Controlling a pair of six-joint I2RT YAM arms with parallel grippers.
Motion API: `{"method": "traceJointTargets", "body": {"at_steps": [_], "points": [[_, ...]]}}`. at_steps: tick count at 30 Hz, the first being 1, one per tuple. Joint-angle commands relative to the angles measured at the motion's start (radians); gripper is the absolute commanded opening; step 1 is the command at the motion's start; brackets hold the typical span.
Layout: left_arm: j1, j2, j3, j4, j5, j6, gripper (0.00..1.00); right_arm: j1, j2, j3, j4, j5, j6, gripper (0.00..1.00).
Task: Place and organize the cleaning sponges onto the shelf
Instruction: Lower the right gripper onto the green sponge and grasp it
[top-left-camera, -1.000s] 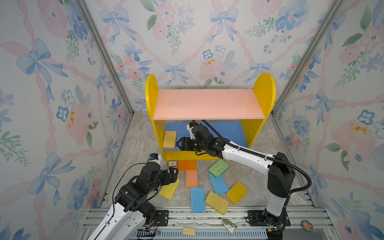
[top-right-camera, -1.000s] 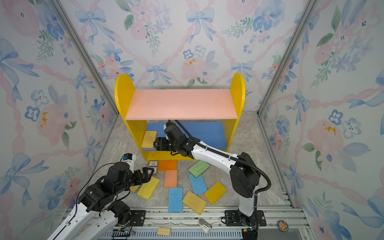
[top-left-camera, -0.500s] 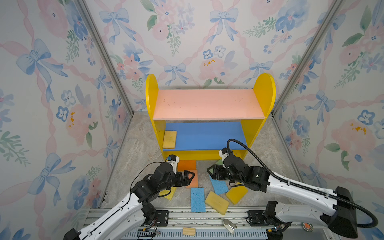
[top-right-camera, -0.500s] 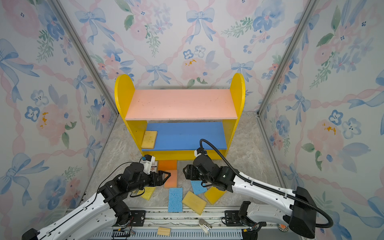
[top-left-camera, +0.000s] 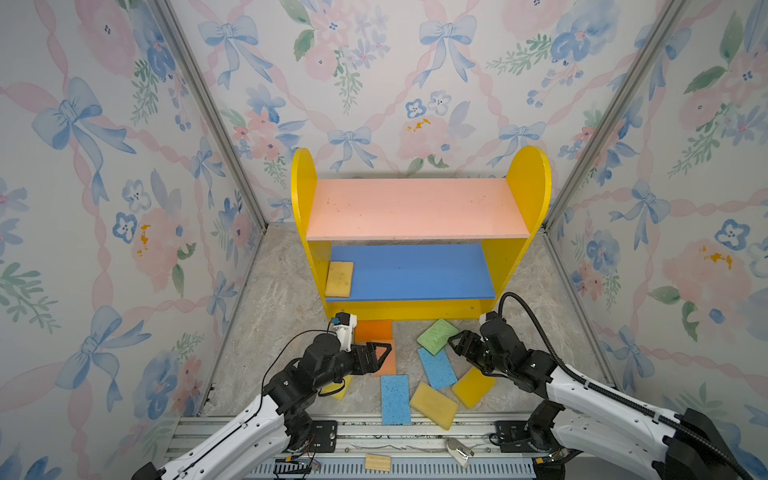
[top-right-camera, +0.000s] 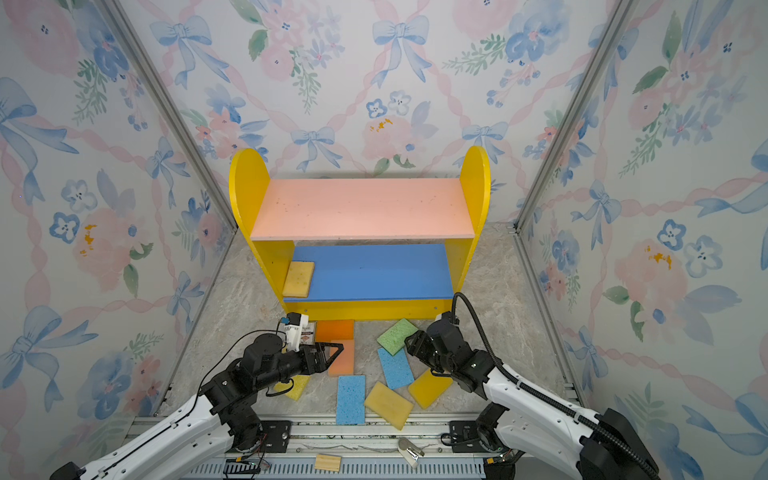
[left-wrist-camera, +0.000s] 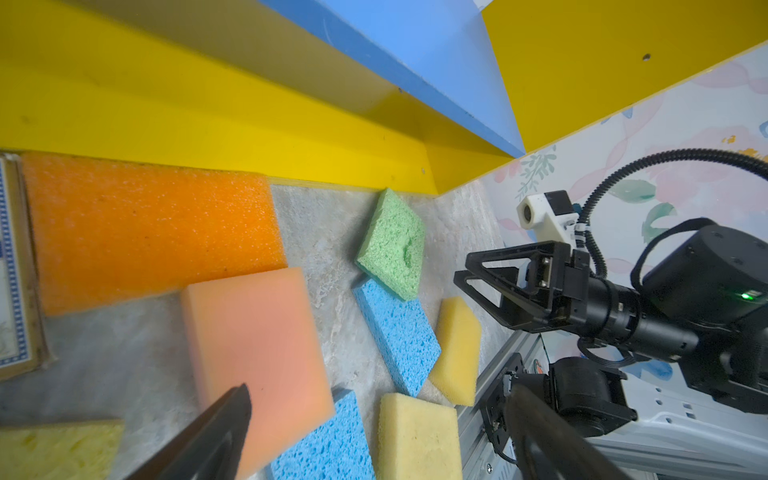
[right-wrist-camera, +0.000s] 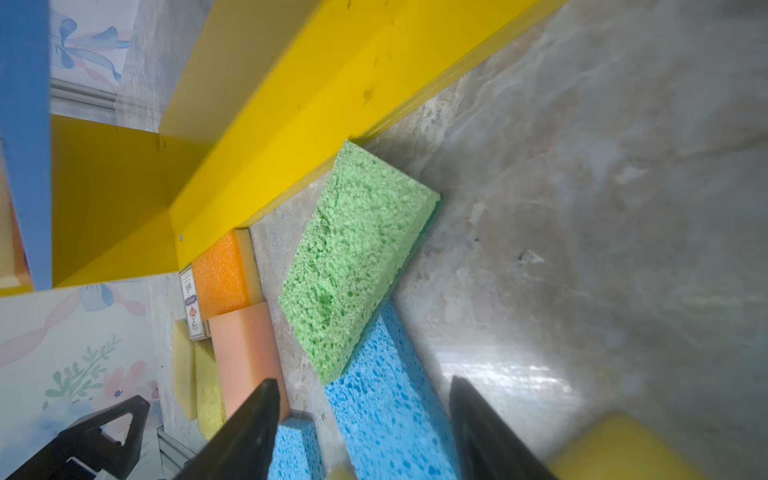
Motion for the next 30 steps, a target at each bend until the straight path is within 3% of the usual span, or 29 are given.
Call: {"method": "traceJointTargets", "body": {"at_steps": [1,7,14,18,23,30], "points": [[-0.002,0.043,-0.009,0.064,0.014,-0.009,0.97,-0.024,0.072,-0.034,0.169,-0.058,0.023,0.67],[0.007,0.101,-0.010,0.105,0.043,-0.001,0.98,-0.035,0.241,-0.023,0.322,-0.078,0.028,0.65],[0.059,0.047,-0.051,0.104,0.084,-0.018,0.97,-0.075,0.395,-0.016,0.446,-0.104,0.020,0.60],[0.101,0.034,-0.065,0.102,0.119,-0.018,0.98,-0.083,0.444,-0.021,0.493,-0.100,0.020,0.50],[0.114,0.048,-0.057,0.097,0.140,-0.008,0.98,-0.083,0.446,-0.021,0.522,-0.105,0.016,0.33],[0.120,0.028,-0.058,0.095,0.158,-0.021,0.98,-0.083,0.334,0.044,0.382,-0.118,-0.067,0.23]]}}
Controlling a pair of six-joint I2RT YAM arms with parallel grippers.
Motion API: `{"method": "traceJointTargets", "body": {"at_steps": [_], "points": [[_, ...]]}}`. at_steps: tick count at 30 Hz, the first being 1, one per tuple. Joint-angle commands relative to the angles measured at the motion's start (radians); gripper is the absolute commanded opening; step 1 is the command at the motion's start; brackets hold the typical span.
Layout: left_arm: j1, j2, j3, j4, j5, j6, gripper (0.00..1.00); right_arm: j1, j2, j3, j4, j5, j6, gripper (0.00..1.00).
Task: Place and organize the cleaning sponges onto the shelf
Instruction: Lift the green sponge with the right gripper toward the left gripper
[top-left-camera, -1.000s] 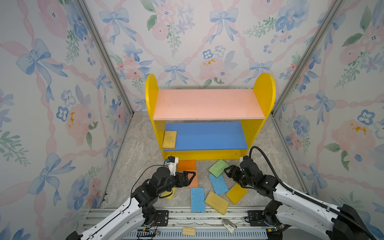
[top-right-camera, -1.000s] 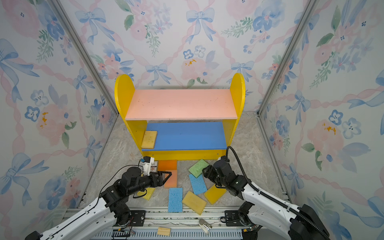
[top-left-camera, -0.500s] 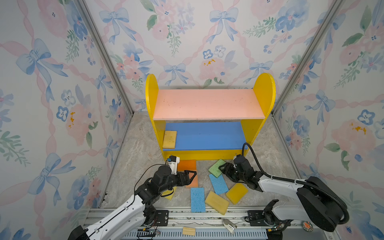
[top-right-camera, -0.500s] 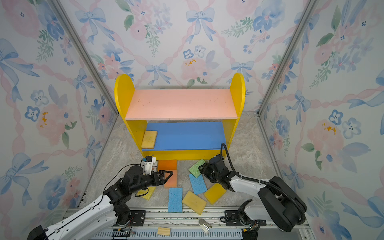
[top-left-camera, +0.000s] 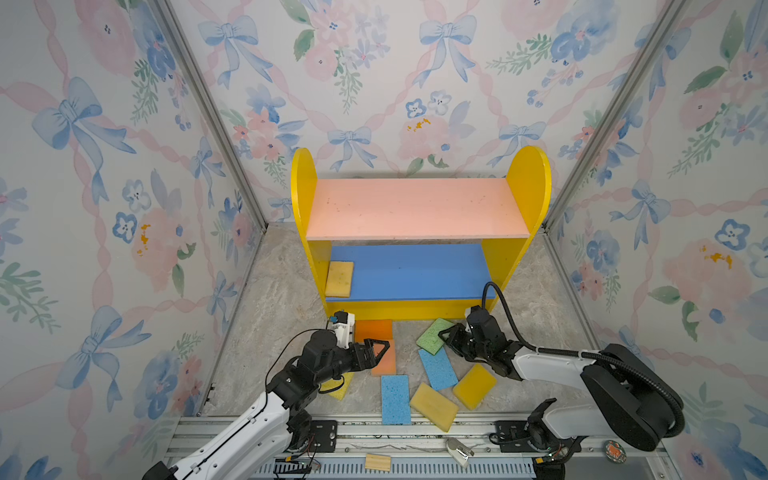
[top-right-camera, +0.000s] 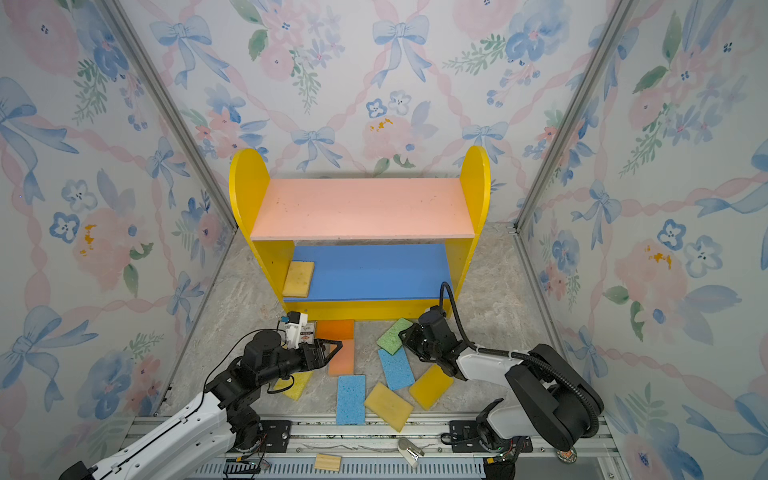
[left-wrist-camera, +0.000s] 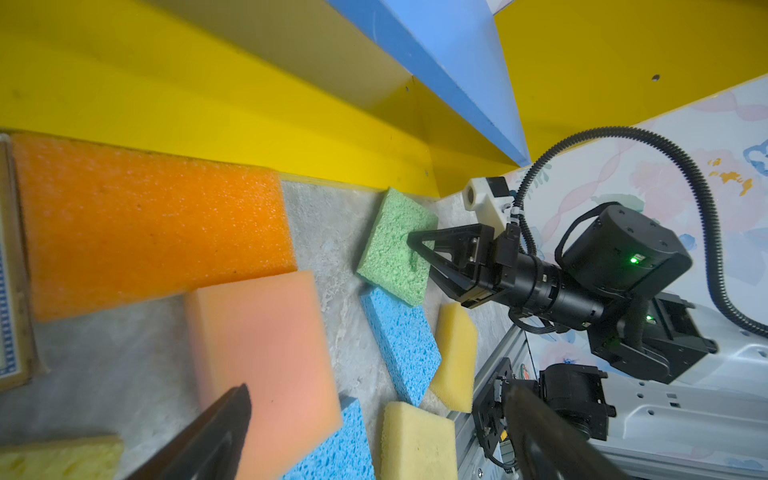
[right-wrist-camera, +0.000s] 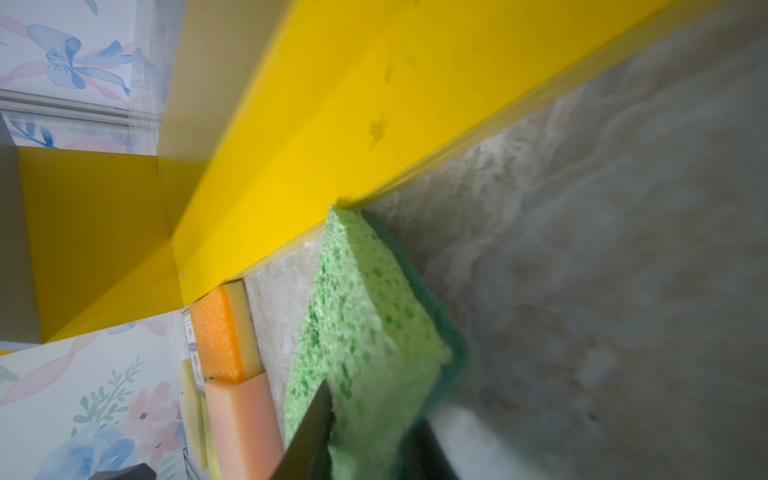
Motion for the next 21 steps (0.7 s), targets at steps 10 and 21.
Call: {"method": "traceJointTargets", "body": {"at_steps": [10,21], "points": [[0.027,-0.090,0.023,0.008,0.118,-0.045,0.98,0.022,-0.191,0.203,-0.397,-0.209,-0.218,0.19],[0.029,-0.076,-0.019,0.333,0.248,-0.220,0.94,0.249,-0.163,0.419,-0.421,-0.388,-0.376,0.20]]}}
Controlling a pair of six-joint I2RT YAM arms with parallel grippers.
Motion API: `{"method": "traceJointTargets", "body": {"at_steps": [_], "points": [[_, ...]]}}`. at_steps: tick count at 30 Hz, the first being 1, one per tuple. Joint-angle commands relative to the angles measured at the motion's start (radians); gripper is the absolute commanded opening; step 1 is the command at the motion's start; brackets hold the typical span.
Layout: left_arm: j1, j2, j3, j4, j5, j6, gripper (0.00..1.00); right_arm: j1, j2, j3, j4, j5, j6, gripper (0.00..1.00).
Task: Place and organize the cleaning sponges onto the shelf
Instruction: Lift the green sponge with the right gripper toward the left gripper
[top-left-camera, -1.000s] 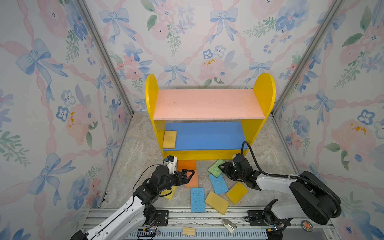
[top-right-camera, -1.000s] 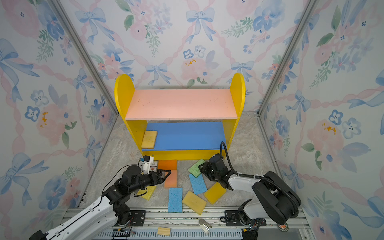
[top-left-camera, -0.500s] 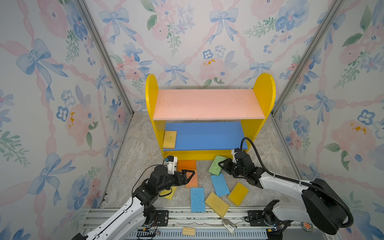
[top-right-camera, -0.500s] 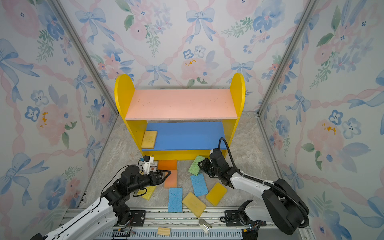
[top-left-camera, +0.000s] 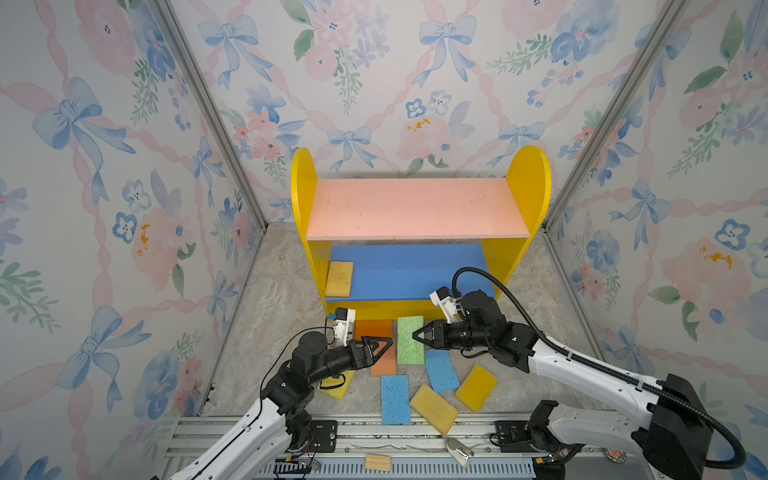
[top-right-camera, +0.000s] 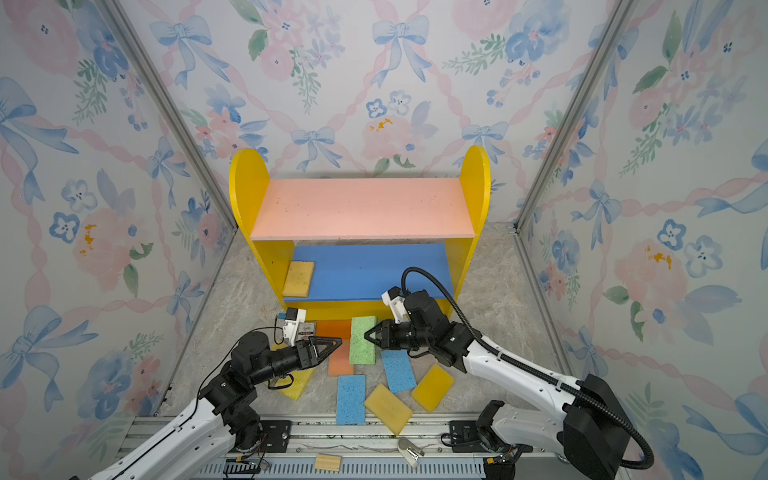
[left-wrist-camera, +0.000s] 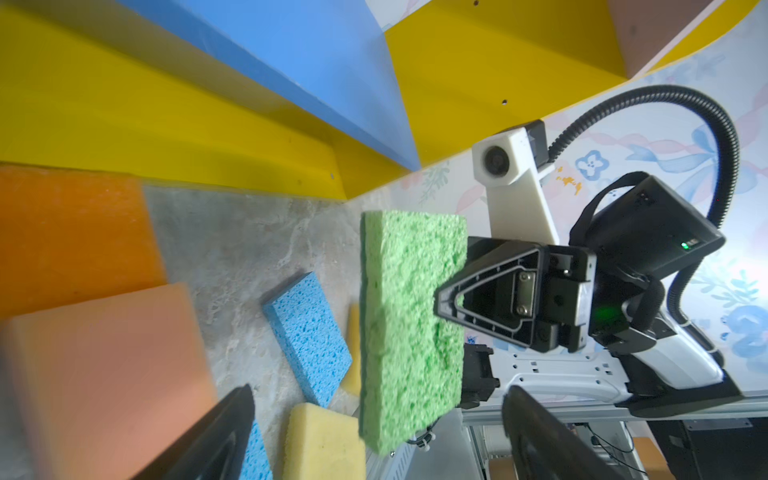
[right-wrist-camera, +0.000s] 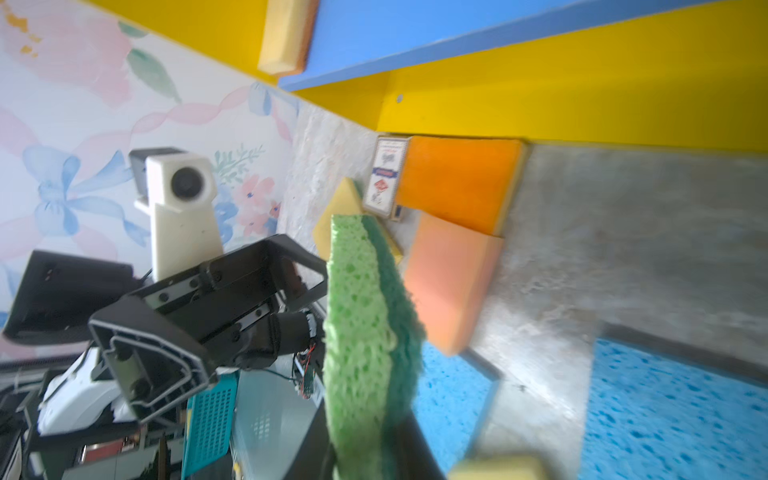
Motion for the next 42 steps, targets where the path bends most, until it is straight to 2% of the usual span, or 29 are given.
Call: {"method": "traceJointTargets", "body": {"at_steps": [1,6,9,13,15,17,18,21,24,29,35,42], "points": [[0.006,0.011,-0.002,0.158,0.067,-0.064,0.93,0.037,0.037,0.053,0.021,-0.079,-0.061,0.20],[0.008,0.022,0.019,0.158,0.079,-0.060,0.85,0.055,0.086,0.078,0.165,-0.166,-0.019,0.19],[0.015,0.008,0.013,0.163,0.068,-0.065,0.73,0.057,0.107,0.099,0.154,-0.169,-0.027,0.19],[0.019,0.000,0.007,0.179,0.063,-0.067,0.47,0.054,0.122,0.105,0.146,-0.166,-0.025,0.19],[0.020,0.004,0.007,0.187,0.059,-0.068,0.30,0.055,0.122,0.104,0.147,-0.165,-0.021,0.20],[0.020,0.012,0.006,0.195,0.055,-0.072,0.16,0.055,0.117,0.101,0.153,-0.162,-0.015,0.29],[0.022,0.014,0.005,0.203,0.050,-0.079,0.12,0.053,0.115,0.095,0.160,-0.163,-0.006,0.35],[0.026,0.004,-0.001,0.235,0.024,-0.112,0.09,0.048,0.101,0.058,0.221,-0.169,0.042,0.49],[0.041,-0.015,0.006,0.237,0.007,-0.131,0.08,0.048,0.067,0.021,0.246,-0.166,0.065,0.52],[0.079,-0.013,0.017,0.237,0.038,-0.125,0.08,0.051,0.013,-0.008,0.239,-0.164,0.077,0.51],[0.097,-0.005,0.011,0.236,0.056,-0.121,0.07,0.051,-0.039,-0.028,0.208,-0.152,0.072,0.44],[0.099,-0.003,0.013,0.237,0.062,-0.124,0.07,0.058,-0.016,-0.028,0.242,-0.156,0.084,0.36]]}}
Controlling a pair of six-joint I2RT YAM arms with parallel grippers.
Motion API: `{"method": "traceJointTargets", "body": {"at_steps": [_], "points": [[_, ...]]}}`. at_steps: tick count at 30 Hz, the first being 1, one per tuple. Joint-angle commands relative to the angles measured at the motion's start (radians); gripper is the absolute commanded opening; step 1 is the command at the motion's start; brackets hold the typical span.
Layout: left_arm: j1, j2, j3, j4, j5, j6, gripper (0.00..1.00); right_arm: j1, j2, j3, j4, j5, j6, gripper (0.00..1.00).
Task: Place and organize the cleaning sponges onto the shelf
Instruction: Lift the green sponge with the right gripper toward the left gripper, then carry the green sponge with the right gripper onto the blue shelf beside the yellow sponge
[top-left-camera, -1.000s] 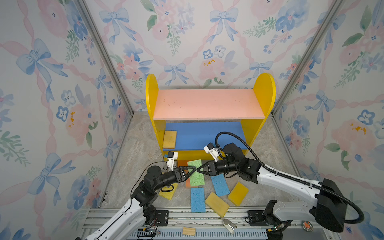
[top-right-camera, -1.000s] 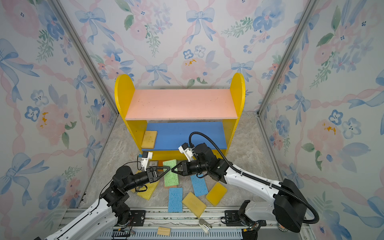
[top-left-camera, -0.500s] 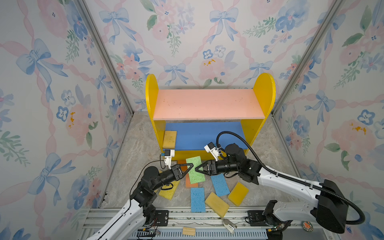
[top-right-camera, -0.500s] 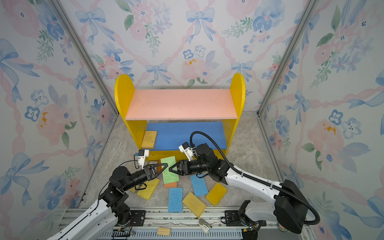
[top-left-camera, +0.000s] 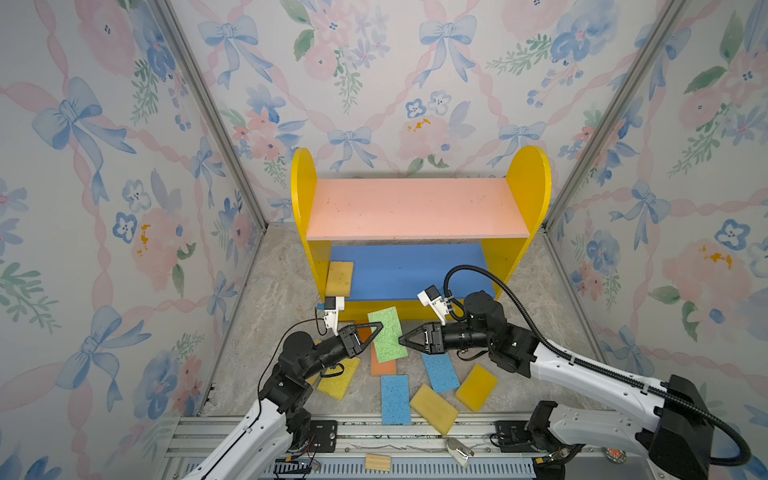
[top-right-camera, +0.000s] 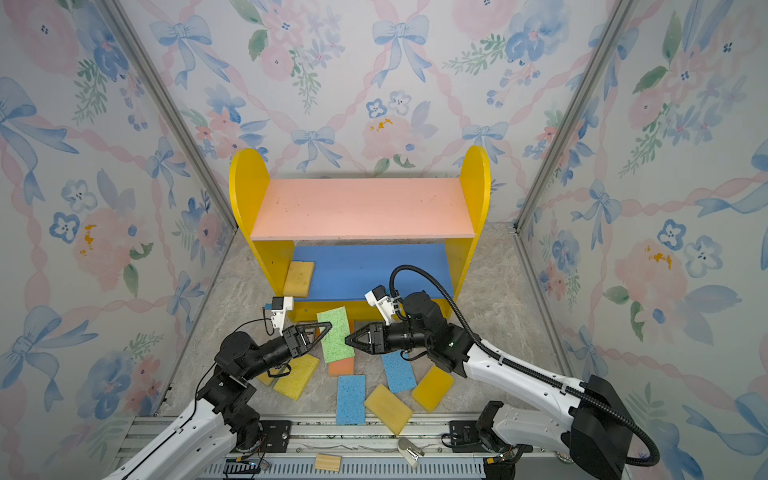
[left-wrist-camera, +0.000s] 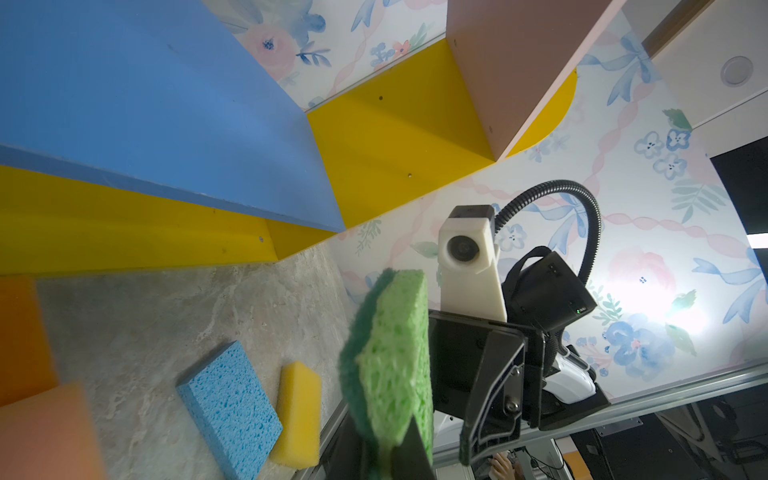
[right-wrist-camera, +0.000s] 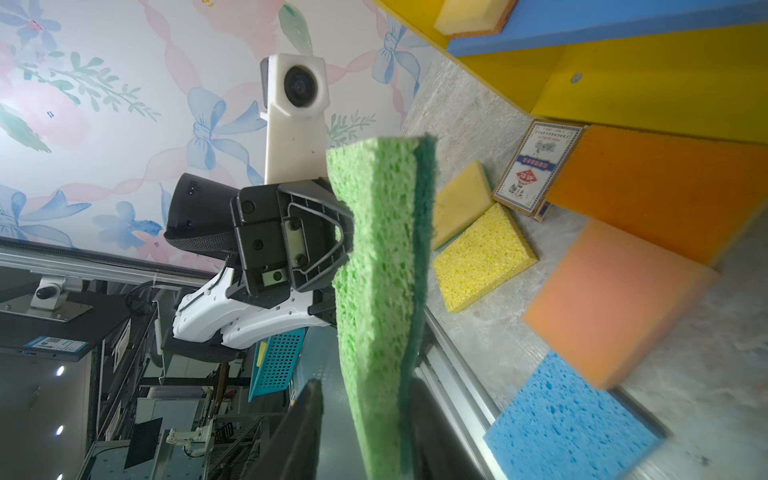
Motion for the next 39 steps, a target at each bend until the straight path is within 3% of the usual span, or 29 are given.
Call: {"method": "traceJointTargets", "body": {"at_steps": [1,8,11,13,20,21,23,24,26,29,34,39], "points": [[0.009,0.001,0.012,0.018,0.015,-0.002,0.07,0.011,0.015,-0.008,0.037,-0.010,0.006,0.36],[0.008,0.010,0.026,0.017,0.043,-0.003,0.07,0.006,0.051,-0.011,0.030,-0.010,-0.010,0.45],[0.010,0.010,0.033,0.017,0.044,-0.003,0.07,0.002,0.055,-0.024,0.047,-0.012,-0.003,0.45],[0.010,0.012,0.034,0.018,0.046,-0.001,0.07,0.005,0.054,-0.027,0.067,-0.015,0.005,0.41],[0.016,0.022,0.023,0.018,0.042,0.003,0.09,0.016,0.033,-0.016,0.054,0.005,-0.001,0.07],[0.016,0.022,0.022,0.016,0.043,0.003,0.13,0.017,0.034,-0.015,0.053,0.009,0.000,0.06],[0.019,0.022,0.033,-0.018,0.047,0.020,0.36,0.018,0.034,-0.010,0.052,0.022,0.005,0.05],[0.022,0.018,0.045,-0.065,0.046,0.040,0.40,0.018,0.035,-0.004,0.046,0.027,0.005,0.05],[0.021,-0.005,0.110,-0.276,0.003,0.151,0.56,0.008,0.043,0.030,-0.003,0.042,-0.007,0.05],[0.029,-0.072,0.196,-0.547,-0.094,0.276,0.72,-0.019,0.062,0.080,-0.071,0.059,-0.024,0.05],[0.033,-0.166,0.213,-0.762,-0.212,0.296,0.78,-0.087,0.109,0.152,-0.179,0.128,-0.038,0.06],[0.033,-0.139,0.137,-0.872,-0.271,0.265,0.80,-0.109,0.224,0.244,-0.186,0.178,-0.007,0.06]]}}
